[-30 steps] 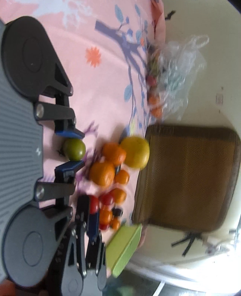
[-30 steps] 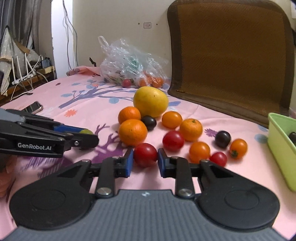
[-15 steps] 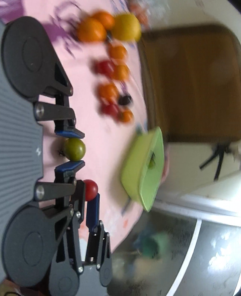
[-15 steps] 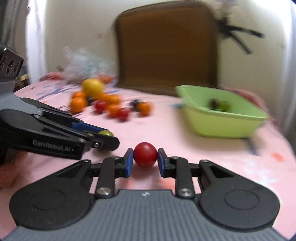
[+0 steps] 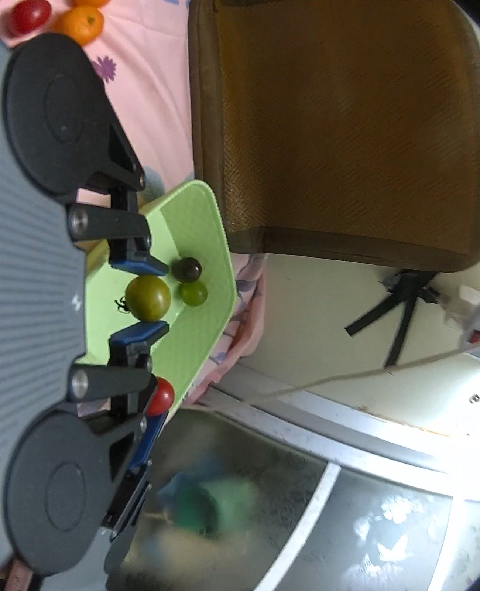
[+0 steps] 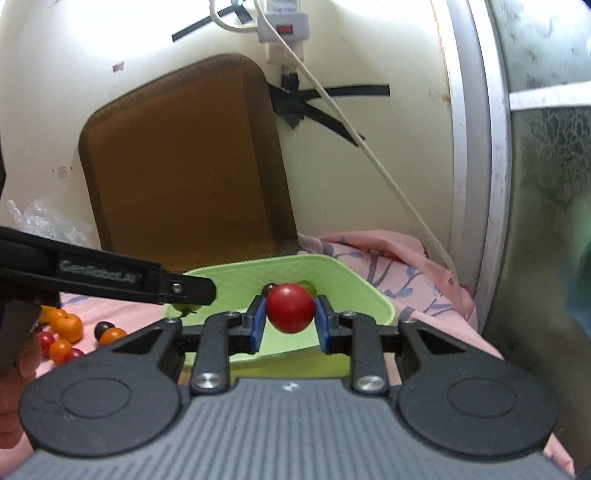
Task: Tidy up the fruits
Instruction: 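Grasp a green tomato with the left tool while the right tool grasps a red tomato, drop both in basket, then grasp a mandarin with the left tool while the right tool grasps another mandarin, then carry both mandarins to the green basket and open both tools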
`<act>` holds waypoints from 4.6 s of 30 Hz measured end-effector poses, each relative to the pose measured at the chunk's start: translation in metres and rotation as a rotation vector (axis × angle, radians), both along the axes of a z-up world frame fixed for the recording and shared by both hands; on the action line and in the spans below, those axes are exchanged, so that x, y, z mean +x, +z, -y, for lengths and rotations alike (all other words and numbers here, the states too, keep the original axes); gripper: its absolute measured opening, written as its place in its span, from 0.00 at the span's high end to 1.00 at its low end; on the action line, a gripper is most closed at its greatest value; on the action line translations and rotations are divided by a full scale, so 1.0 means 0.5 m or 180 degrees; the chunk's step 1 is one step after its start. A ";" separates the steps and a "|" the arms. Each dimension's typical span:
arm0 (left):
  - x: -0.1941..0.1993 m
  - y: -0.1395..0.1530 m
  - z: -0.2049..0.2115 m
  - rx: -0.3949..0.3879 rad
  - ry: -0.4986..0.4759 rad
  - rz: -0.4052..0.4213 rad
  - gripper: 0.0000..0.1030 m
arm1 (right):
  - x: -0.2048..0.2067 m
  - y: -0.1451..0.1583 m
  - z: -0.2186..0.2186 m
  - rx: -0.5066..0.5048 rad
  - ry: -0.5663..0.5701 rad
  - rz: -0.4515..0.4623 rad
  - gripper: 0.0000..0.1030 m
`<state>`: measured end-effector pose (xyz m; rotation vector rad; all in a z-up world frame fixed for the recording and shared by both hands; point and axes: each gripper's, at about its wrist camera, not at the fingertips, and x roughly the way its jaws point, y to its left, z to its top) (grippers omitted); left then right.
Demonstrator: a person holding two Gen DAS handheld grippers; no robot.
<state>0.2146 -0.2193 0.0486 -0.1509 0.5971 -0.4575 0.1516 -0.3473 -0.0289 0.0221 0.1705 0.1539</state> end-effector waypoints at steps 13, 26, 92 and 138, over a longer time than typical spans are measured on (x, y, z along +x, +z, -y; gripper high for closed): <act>-0.005 -0.019 -0.022 -0.0144 0.0085 -0.0008 0.67 | -0.016 -0.009 0.012 -0.0033 -0.0093 0.0130 0.55; -0.242 -0.025 -0.350 0.0068 0.0984 0.0269 0.67 | -0.046 -0.007 0.056 0.0334 -0.0415 0.0363 0.56; -0.327 -0.056 -0.212 0.0757 0.0412 0.0652 0.50 | -0.130 -0.077 -0.119 -0.0012 0.0807 -0.0677 0.59; -0.037 -0.031 -0.023 0.0115 0.0474 -0.0039 0.61 | 0.035 0.003 0.136 0.1214 -0.0550 -0.0230 0.54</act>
